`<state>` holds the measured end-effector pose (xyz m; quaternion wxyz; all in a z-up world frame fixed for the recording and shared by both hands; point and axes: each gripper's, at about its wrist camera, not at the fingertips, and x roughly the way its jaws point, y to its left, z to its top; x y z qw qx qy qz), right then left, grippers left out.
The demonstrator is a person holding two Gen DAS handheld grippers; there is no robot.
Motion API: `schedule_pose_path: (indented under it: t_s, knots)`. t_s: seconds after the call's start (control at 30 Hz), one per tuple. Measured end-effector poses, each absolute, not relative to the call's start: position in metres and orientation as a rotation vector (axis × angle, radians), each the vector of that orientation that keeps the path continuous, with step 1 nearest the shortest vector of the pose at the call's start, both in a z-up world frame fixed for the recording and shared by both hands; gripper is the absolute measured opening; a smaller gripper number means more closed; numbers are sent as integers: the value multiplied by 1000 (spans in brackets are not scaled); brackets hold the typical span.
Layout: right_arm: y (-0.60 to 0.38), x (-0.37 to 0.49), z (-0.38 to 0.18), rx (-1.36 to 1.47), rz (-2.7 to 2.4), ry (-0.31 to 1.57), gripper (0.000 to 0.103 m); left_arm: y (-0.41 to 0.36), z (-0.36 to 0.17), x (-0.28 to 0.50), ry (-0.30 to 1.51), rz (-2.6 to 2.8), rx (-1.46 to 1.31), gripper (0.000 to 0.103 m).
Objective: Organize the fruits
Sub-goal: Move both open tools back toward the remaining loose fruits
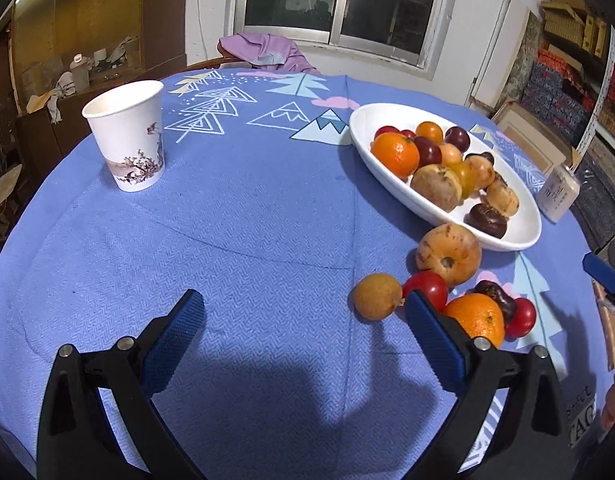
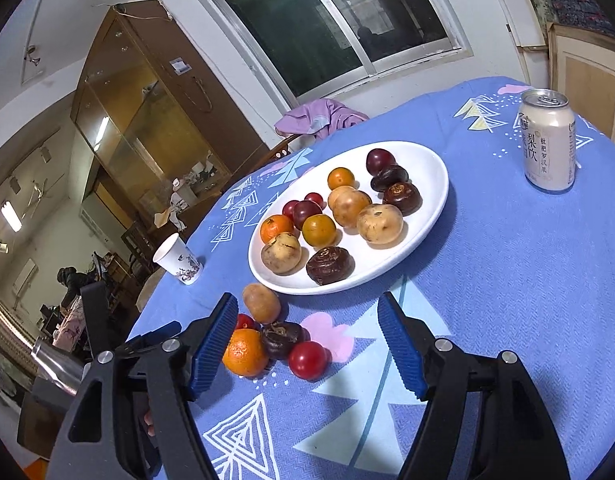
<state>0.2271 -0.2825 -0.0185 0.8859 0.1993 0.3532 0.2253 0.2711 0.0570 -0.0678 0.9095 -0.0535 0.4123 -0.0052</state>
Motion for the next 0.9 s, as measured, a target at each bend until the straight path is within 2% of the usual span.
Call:
schedule_pose_path:
  t_s: [0.13, 0.3, 0.43, 0.77, 0.83, 0.87, 0.9]
  knots:
    - [-282, 228, -21, 411, 466, 744, 74, 56, -75, 279, 889, 4, -94, 99]
    - [-283, 228, -20, 417, 467, 743, 74, 76, -63, 271, 838, 156, -27, 99]
    - [-280, 227, -18, 401, 483, 745, 74, 97, -54, 267, 834, 70, -181, 99]
    - [-267, 226, -23, 340, 493, 770, 74, 74, -71, 274, 858, 17, -51, 99]
    - [-266, 225, -23, 335, 493, 768, 74, 73, -69, 275, 843, 2, -52, 94]
    - [-265, 225, -23, 328, 494, 767, 74, 72, -68, 274, 837, -8, -51, 84]
    - [-264, 225, -23, 322, 495, 768, 74, 70, -68, 273, 836, -27, -50, 78]
